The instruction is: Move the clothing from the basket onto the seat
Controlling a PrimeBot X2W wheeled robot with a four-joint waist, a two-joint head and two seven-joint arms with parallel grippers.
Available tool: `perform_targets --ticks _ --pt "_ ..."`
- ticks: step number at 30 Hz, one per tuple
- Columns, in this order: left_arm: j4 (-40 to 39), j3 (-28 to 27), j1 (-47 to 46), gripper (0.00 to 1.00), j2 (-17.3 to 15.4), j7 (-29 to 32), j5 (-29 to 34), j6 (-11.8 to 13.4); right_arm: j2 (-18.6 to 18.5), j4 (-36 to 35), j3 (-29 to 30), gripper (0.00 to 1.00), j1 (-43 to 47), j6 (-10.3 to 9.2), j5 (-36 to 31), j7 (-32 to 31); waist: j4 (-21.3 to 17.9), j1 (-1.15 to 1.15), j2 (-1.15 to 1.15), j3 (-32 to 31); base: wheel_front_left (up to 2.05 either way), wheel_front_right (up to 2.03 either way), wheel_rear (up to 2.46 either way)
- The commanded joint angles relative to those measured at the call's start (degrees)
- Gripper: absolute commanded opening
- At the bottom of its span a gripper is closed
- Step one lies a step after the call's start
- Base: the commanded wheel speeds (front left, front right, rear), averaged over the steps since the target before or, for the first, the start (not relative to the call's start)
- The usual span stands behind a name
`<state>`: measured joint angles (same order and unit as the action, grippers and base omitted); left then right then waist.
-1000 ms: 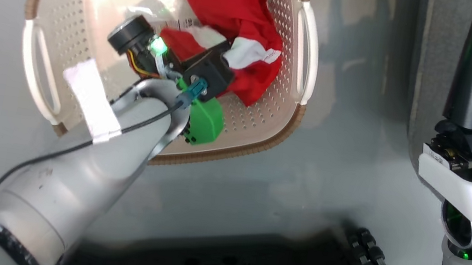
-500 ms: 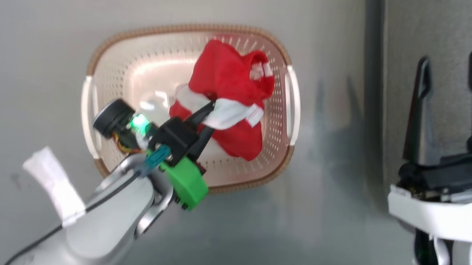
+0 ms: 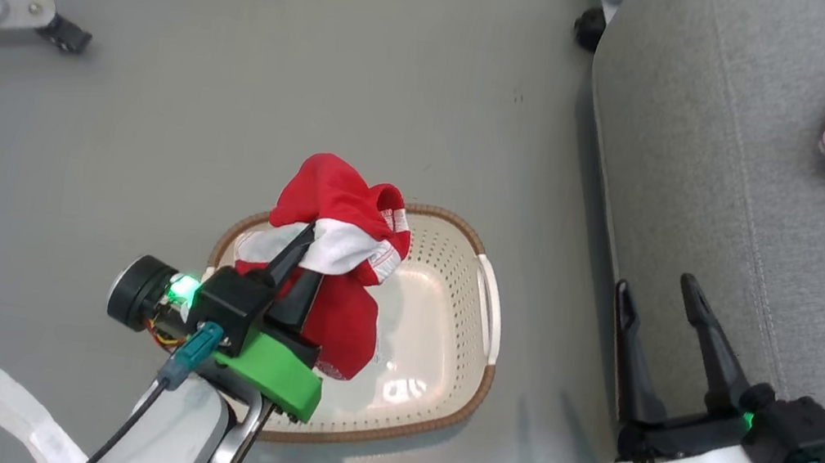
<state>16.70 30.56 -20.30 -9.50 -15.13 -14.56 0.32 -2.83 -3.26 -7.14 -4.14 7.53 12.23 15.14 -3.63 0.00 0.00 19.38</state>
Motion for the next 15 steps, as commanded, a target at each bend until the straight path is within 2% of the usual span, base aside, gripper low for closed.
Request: perform_targets --ticks 1,8,15 --pt "-0.8 -0.9 2.0 0.00 0.3 0.0 -0.1 0.3 -0.1 0.6 -0.4 1.00 1.9 -0.08 0.2 0.0 0.1 0.00 0.00 -10.9 0.00 0.00 0.00" --pt "-3.6 -3.6 5.5 0.00 0.9 0.0 0.2 0.0 -0.1 2.7 -2.7 1.00 6.3 -0.08 0.3 0.0 -1.0 0.00 0.00 -16.4 0.00 0.00 0.00" --pt "-5.8 -3.8 6.7 0.00 1.7 0.0 0.3 -0.6 -0.5 3.4 -5.3 1.00 7.7 -0.08 0.4 0.0 -1.8 0.00 0.00 -18.5 0.00 0.00 0.00"
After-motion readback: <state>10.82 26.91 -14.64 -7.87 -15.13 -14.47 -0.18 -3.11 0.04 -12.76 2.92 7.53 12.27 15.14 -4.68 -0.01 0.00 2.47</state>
